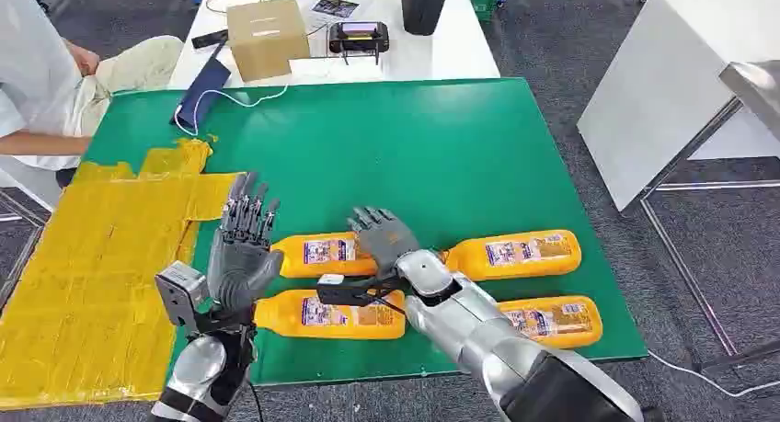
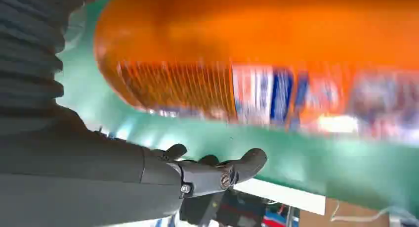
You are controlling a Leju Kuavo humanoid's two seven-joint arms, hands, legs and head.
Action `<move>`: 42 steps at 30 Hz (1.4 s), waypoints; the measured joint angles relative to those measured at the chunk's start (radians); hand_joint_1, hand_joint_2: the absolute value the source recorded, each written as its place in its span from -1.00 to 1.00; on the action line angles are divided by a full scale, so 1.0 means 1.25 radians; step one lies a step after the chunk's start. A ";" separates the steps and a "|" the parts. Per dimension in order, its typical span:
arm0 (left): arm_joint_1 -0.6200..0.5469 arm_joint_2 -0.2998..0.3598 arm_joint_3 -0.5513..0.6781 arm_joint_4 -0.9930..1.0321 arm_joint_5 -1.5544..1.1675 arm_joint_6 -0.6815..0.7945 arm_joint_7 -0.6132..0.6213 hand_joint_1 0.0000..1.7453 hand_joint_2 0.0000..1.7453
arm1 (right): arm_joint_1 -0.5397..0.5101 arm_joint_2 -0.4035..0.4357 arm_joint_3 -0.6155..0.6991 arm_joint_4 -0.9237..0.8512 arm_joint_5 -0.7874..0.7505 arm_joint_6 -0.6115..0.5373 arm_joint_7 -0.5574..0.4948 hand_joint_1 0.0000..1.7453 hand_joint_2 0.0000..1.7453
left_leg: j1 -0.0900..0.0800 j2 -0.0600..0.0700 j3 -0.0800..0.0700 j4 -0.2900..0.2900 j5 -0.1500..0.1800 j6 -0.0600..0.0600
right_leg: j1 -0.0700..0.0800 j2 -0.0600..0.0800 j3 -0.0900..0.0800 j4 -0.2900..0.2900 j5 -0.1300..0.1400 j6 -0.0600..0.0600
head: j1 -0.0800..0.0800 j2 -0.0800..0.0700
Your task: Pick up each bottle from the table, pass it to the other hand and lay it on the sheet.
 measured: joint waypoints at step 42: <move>0.060 0.006 0.000 -0.014 0.008 -0.057 0.013 -1.00 1.00 | 0.014 -0.003 0.057 0.035 0.053 -0.022 0.082 -0.98 1.00 | 0.000 0.000 0.005 0.000 0.000 0.000 | 0.000 0.000 0.004 0.000 0.000 0.000 | 0.000 0.000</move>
